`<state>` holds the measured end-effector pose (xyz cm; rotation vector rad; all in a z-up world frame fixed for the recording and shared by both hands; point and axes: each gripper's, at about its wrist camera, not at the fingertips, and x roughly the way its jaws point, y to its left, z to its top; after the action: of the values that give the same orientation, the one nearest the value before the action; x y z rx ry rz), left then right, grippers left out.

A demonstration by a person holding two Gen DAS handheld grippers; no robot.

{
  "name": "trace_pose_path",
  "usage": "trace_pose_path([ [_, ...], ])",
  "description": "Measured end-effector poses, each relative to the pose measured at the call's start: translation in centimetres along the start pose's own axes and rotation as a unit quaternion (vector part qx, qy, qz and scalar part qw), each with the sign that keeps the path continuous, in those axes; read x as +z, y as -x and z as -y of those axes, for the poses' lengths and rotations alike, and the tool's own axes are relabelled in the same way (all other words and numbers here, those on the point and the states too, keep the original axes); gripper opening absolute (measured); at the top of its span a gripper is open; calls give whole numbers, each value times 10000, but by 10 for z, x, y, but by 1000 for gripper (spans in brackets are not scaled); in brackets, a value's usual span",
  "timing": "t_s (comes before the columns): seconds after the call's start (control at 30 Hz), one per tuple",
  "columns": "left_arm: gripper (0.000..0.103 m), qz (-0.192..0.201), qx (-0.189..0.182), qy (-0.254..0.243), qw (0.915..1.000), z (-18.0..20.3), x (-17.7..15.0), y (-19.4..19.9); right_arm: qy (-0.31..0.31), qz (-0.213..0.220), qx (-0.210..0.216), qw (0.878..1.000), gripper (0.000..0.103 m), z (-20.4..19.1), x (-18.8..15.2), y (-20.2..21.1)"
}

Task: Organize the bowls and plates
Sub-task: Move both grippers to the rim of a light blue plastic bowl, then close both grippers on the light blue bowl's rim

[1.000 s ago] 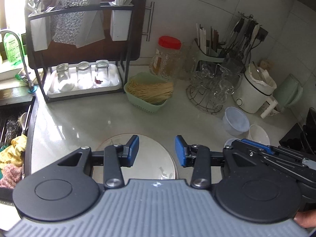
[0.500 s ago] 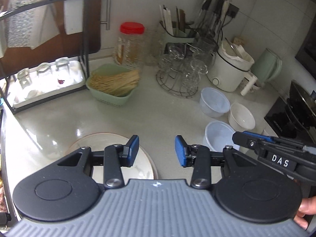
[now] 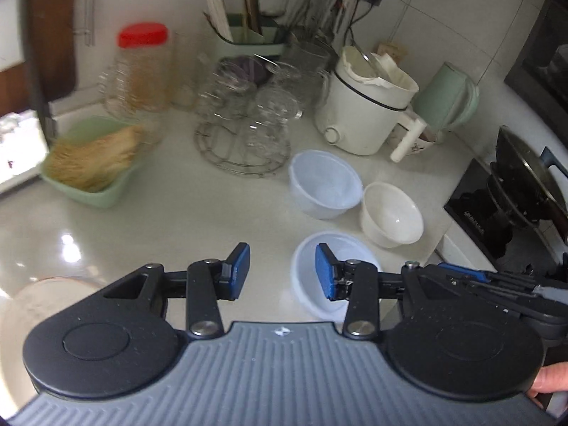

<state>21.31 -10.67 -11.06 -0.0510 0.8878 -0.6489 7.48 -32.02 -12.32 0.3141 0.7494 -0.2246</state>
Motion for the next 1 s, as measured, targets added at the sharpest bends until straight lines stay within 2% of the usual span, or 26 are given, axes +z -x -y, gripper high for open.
trace_pose_path([
  [0.13,50,-313,28,-57,9995,11,3,-41,-168,-31,-36,9998,21,19,3,-13],
  [0.2,52,-425,16,-40,9991,13,5,-58,-218,-66,-36,9997,26,28,4,-20],
  [0.27,57,-603,-8,135,9981,11,5,-78,-301,-86,104,9995,37,37,2,-25],
  [0.4,57,-877,-75,274,9957,8,10,-109,-468,-209,167,9985,38,49,1,-38],
  [0.5,57,-945,11,243,9952,8,9,-116,-488,-252,252,9982,38,52,1,-45],
  [0.73,56,-1149,-123,307,9928,4,-5,-120,-514,-503,449,9964,38,52,-2,-66],
  [0.8,55,-1212,-132,345,9919,3,-9,-123,-445,-518,465,9966,38,50,-2,-72],
  [0.87,44,-1275,-113,345,9912,2,-12,-125,-387,-458,383,9975,38,48,-3,-76],
  [1.0,33,-1328,-103,421,9902,-2,-16,-128,-336,-526,523,9967,34,46,-2,-85],
])
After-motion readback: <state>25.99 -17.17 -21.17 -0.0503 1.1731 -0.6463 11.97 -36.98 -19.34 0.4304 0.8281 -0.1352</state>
